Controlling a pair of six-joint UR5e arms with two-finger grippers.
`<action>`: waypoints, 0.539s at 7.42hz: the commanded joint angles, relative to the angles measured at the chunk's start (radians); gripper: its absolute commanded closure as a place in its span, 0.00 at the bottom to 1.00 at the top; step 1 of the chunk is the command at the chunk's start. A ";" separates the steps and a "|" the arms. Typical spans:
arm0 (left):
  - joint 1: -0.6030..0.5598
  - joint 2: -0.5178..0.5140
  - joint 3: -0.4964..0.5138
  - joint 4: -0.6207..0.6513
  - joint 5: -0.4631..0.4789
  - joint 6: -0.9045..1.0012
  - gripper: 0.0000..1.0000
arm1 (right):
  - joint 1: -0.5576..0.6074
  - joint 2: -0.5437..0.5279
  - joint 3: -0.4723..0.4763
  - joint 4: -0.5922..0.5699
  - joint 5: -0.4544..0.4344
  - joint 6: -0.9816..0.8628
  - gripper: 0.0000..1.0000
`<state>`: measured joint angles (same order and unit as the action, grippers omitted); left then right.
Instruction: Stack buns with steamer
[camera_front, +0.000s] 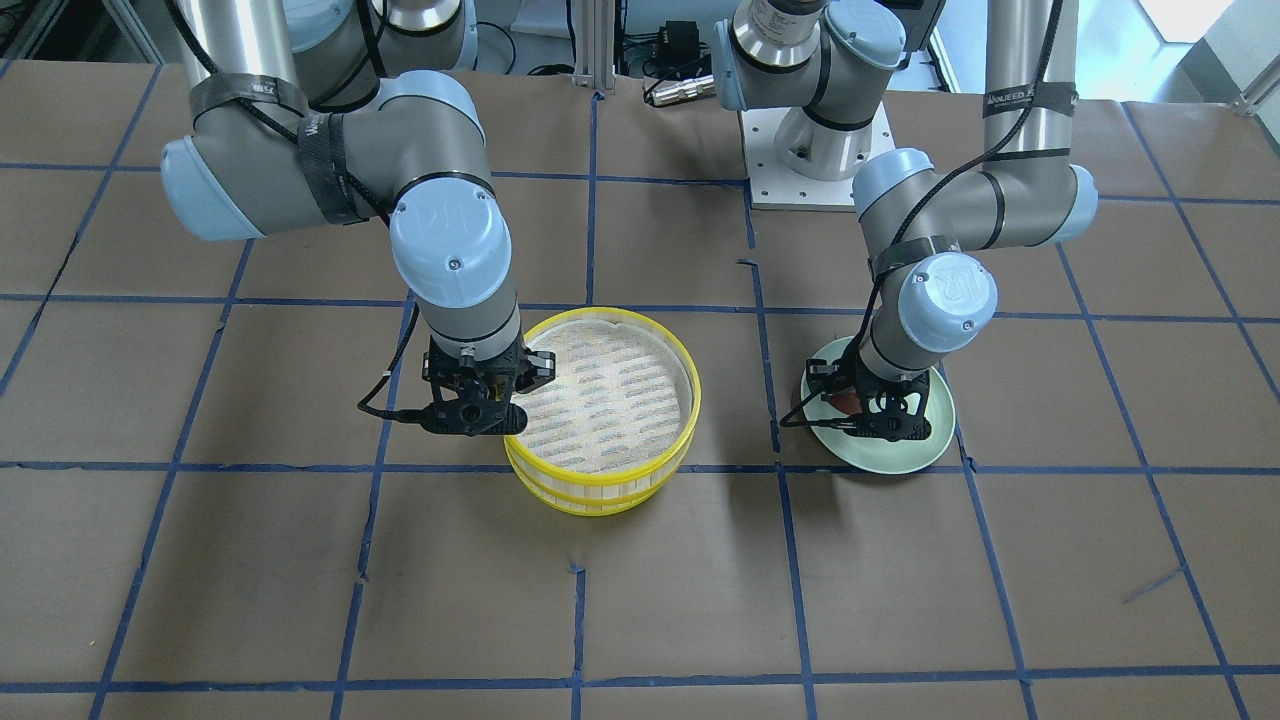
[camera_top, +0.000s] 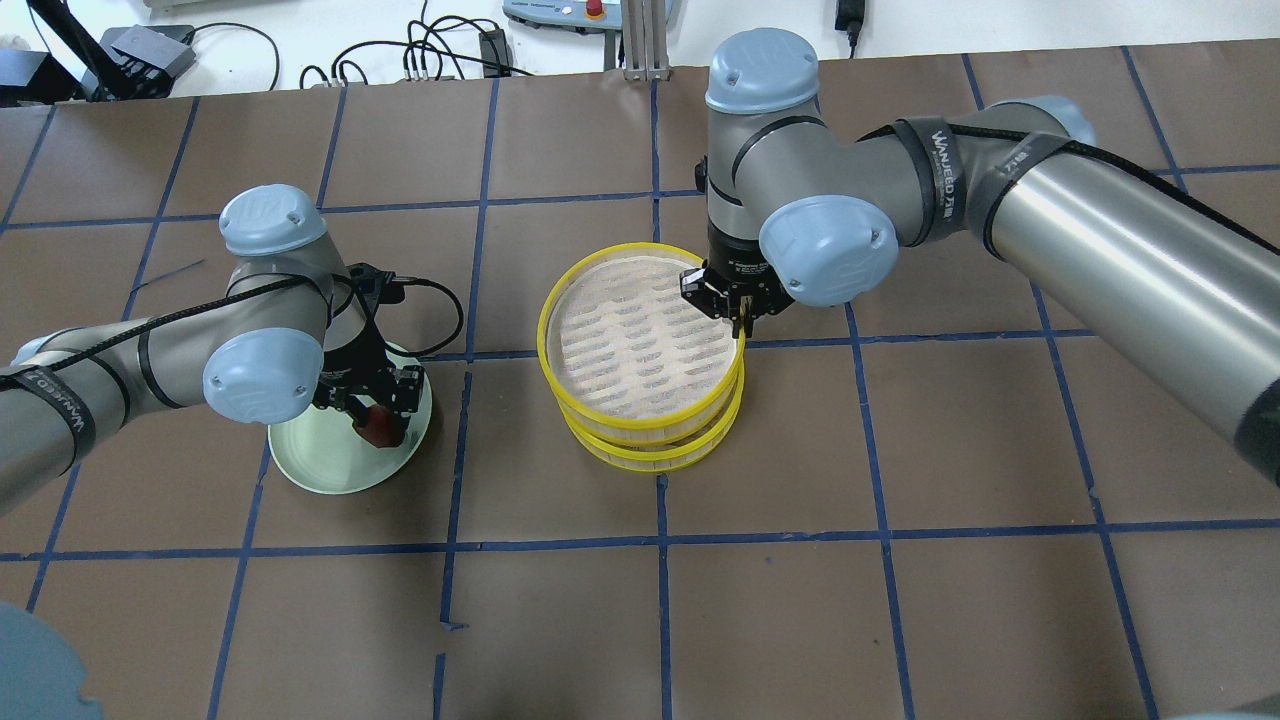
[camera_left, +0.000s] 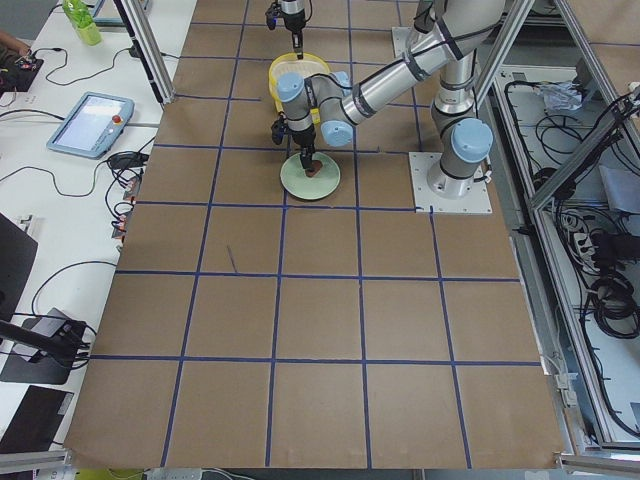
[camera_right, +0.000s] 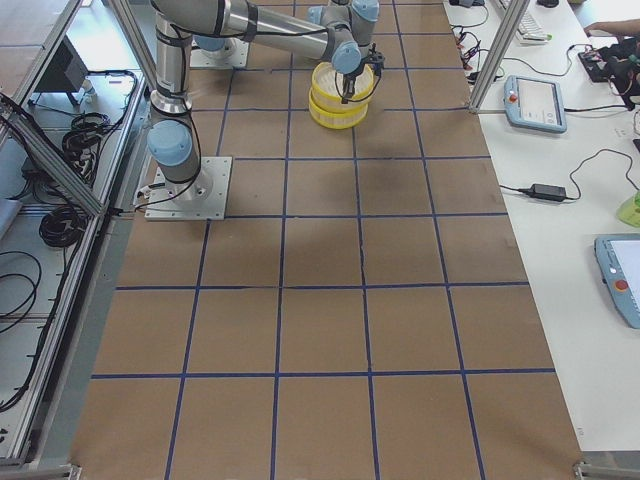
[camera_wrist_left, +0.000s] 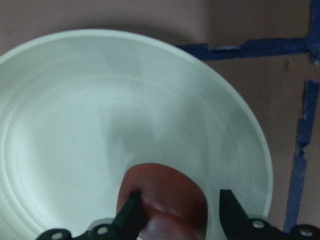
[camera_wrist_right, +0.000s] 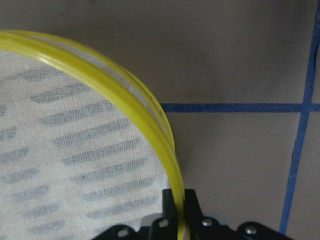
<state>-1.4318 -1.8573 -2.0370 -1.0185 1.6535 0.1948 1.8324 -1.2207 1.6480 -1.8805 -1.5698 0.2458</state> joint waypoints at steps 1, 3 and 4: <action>-0.001 0.006 0.011 0.000 0.003 -0.006 0.97 | 0.001 -0.006 0.001 0.009 -0.041 -0.003 0.92; -0.003 0.088 0.029 -0.015 0.008 -0.009 0.99 | 0.002 0.001 0.003 0.009 -0.026 0.010 0.92; -0.003 0.146 0.041 -0.090 0.008 -0.009 0.99 | 0.004 0.001 0.003 0.012 -0.026 0.013 0.92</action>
<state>-1.4335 -1.7798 -2.0105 -1.0445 1.6597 0.1863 1.8346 -1.2213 1.6499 -1.8712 -1.5992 0.2528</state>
